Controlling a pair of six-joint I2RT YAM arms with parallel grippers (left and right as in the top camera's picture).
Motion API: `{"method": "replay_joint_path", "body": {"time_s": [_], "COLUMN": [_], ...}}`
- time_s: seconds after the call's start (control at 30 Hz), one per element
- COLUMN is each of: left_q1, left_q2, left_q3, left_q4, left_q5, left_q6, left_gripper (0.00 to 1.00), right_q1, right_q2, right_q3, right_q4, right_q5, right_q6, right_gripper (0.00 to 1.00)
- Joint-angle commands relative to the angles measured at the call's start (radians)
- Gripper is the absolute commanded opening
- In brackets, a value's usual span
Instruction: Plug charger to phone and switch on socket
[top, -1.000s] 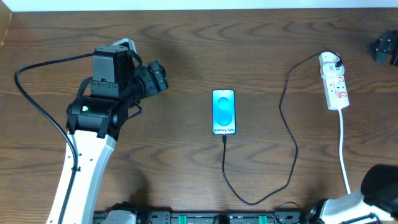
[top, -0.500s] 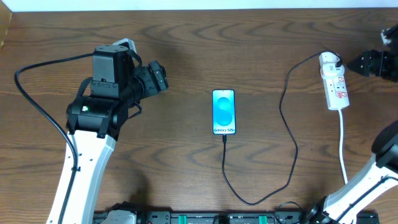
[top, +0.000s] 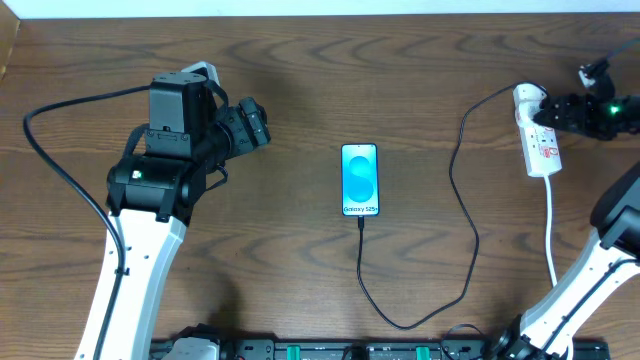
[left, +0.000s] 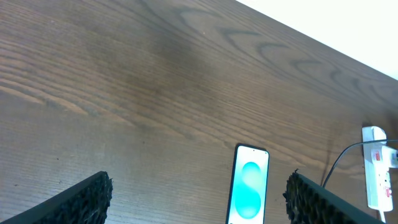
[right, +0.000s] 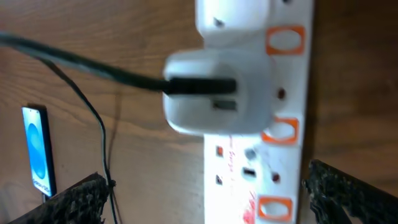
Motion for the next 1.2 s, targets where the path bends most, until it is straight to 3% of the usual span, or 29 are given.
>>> {"method": "replay_joint_path", "body": {"time_s": [0.0,0.53,1.17], "left_q1": [0.002,0.002,0.002], "left_q2": [-0.003,-0.003,-0.003], "left_q3": [0.002,0.002,0.002], "left_q4": [-0.003,-0.003,-0.003], "left_q5": [-0.010,-0.010,-0.010], "left_q6": [0.014,0.014,0.014], "left_gripper": [0.89,0.89,0.89], "right_q1": [0.034,0.076,0.080], "right_q2": [0.018,0.020,0.025], "right_q3": [0.007,0.007,-0.092], "right_q4": [0.033,0.062,0.135], "right_q5": [-0.013,0.066,0.065], "right_q6": [-0.021,0.108,0.139], "right_gripper": [0.99,0.99,0.99]}}
